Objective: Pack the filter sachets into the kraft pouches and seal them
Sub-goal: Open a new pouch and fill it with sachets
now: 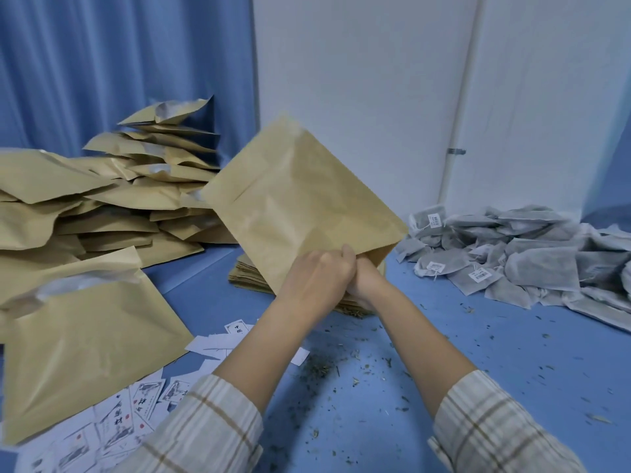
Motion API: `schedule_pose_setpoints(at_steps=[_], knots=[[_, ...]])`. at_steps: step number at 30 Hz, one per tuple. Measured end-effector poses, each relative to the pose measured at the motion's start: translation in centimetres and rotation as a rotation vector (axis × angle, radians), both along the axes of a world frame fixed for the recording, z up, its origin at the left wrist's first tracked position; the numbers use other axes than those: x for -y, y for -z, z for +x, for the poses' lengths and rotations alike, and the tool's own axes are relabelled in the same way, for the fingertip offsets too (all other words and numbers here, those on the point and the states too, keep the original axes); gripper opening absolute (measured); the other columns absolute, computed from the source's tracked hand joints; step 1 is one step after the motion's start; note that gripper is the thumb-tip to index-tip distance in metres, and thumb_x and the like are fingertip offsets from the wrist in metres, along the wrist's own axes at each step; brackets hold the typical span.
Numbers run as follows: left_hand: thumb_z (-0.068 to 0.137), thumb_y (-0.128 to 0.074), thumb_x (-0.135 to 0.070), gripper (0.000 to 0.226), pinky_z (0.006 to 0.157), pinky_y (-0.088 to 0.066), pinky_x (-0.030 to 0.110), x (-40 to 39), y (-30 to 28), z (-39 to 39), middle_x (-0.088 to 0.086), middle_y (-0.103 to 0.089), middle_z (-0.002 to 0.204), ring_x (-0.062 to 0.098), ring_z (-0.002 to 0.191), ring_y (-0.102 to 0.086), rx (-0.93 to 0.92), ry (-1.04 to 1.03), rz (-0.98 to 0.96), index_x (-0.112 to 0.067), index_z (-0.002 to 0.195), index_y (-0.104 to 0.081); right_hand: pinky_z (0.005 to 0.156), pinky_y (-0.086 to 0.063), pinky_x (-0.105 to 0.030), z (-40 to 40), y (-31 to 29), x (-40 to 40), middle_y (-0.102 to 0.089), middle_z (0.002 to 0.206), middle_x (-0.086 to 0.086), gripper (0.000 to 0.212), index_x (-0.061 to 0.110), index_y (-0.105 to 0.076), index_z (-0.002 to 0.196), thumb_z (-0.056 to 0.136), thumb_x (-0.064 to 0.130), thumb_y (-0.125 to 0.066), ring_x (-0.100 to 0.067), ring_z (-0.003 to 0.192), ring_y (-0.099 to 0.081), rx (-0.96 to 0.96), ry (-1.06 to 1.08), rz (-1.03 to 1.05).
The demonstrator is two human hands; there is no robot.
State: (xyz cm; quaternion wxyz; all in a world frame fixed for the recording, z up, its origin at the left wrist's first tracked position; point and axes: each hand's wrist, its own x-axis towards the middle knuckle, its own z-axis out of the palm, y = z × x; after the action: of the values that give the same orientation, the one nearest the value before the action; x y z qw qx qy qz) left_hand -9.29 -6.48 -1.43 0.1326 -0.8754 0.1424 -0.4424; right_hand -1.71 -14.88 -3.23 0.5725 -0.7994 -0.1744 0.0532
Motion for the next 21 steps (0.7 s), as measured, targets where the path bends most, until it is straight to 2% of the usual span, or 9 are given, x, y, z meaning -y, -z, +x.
schedule_pose_setpoints(at_steps=[3, 7, 9, 11, 13, 15, 17, 18, 21], knots=[[0.023, -0.076, 0.002, 0.036, 0.041, -0.008, 0.022, 0.2, -0.2, 0.0, -0.001, -0.04, 0.035, 0.016, 0.026, -0.035, 0.021, -0.016, 0.026, -0.011, 0.048, -0.054, 0.056, -0.034, -0.021, 0.6, 0.4, -0.6, -0.037, 0.067, -0.001, 0.034, 0.013, -0.038, 0.066, 0.098, 0.006, -0.032, -0.012, 0.063, -0.035, -0.026, 0.008, -0.08], [0.037, -0.087, -0.008, 0.033, 0.035, -0.022, 0.021, 0.6, 0.4, 0.8, 0.004, -0.047, 0.041, 0.021, 0.033, -0.047, -0.068, -0.008, -0.125, -0.01, 0.05, -0.056, 0.037, -0.033, -0.005, 0.5, 0.4, -0.6, -0.038, 0.065, -0.001, 0.039, 0.011, -0.037, 0.061, 0.098, -0.002, -0.033, -0.008, 0.057, -0.04, -0.134, -0.096, -0.083], [0.075, -0.076, -0.03, 0.016, 0.052, -0.041, 0.028, 0.1, 0.6, 1.1, 0.005, -0.06, 0.066, 0.024, 0.06, -0.06, -0.157, 0.111, -0.331, -0.015, 0.074, -0.07, 0.037, -0.035, -0.003, 0.4, 0.2, 0.2, -0.043, 0.067, 0.001, 0.037, 0.014, -0.042, 0.064, 0.097, 0.0, -0.037, -0.005, 0.058, -0.052, -0.189, -0.171, -0.093], [0.088, -0.058, -0.042, 0.024, 0.073, -0.04, 0.026, -1.3, 0.4, 1.0, -0.003, -0.061, 0.091, 0.016, 0.087, -0.057, -0.319, 0.261, -0.492, -0.03, 0.103, -0.071, 0.052, -0.045, -0.004, 0.3, 0.0, 0.8, -0.054, 0.083, 0.006, 0.023, 0.02, -0.053, 0.076, 0.096, 0.01, -0.046, -0.01, 0.087, -0.06, -0.213, -0.295, -0.163], [0.08, -0.053, -0.038, 0.041, 0.088, -0.032, 0.02, -3.1, -0.3, 1.0, -0.007, -0.054, 0.116, 0.008, 0.106, -0.046, -0.477, 0.337, -0.506, -0.037, 0.119, -0.063, 0.073, -0.056, -0.024, 0.1, 0.1, 1.2, -0.06, 0.108, 0.007, 0.009, 0.026, -0.061, 0.094, 0.086, 0.031, -0.06, -0.018, 0.11, -0.055, -0.232, -0.382, -0.191], [0.067, -0.049, -0.028, 0.065, 0.101, -0.025, 0.021, -4.7, -1.1, 0.7, -0.012, -0.035, 0.144, 0.005, 0.128, -0.031, -0.759, 0.39, -0.52, -0.043, 0.13, -0.05, 0.09, -0.053, -0.036, 0.3, 0.1, 1.7, -0.061, 0.118, 0.006, 0.048, 0.024, -0.06, 0.109, 0.068, 0.045, -0.073, -0.015, 0.113, -0.054, -0.208, -0.443, -0.246], [0.062, -0.049, -0.021, 0.079, 0.107, -0.023, 0.024, -5.5, -1.7, 0.5, -0.017, -0.021, 0.153, 0.001, 0.137, -0.021, -0.932, 0.472, -0.631, -0.046, 0.136, -0.04, 0.09, -0.053, -0.035, 0.8, -0.1, 2.4, -0.065, 0.117, 0.005, 0.063, 0.021, -0.059, 0.117, 0.061, 0.042, -0.08, -0.014, 0.11, -0.06, -0.216, -0.493, -0.194], [0.062, -0.05, -0.02, 0.083, 0.111, -0.023, 0.028, -5.8, -1.8, 0.8, -0.016, -0.017, 0.155, 0.003, 0.139, -0.018, -0.903, 0.492, -0.623, -0.046, 0.139, -0.033, 0.085, -0.054, -0.033, 1.1, -0.3, 2.9, -0.067, 0.113, 0.004, 0.055, 0.022, -0.06, 0.115, 0.066, 0.037, -0.079, -0.014, 0.107, -0.062, -0.241, -0.538, -0.112], [0.063, -0.07, -0.023, 0.106, 0.117, -0.013, 0.038, -6.0, -2.2, 2.0, -0.015, 0.004, 0.158, 0.009, 0.144, -0.002, -0.683, 0.334, -0.261, -0.053, 0.14, -0.002, 0.081, -0.056, -0.038, 1.7, -0.8, 4.4, -0.072, 0.103, 0.0, 0.036, 0.02, -0.063, 0.108, 0.075, 0.032, -0.069, -0.015, 0.096, -0.068, -0.344, -0.553, 0.162]])
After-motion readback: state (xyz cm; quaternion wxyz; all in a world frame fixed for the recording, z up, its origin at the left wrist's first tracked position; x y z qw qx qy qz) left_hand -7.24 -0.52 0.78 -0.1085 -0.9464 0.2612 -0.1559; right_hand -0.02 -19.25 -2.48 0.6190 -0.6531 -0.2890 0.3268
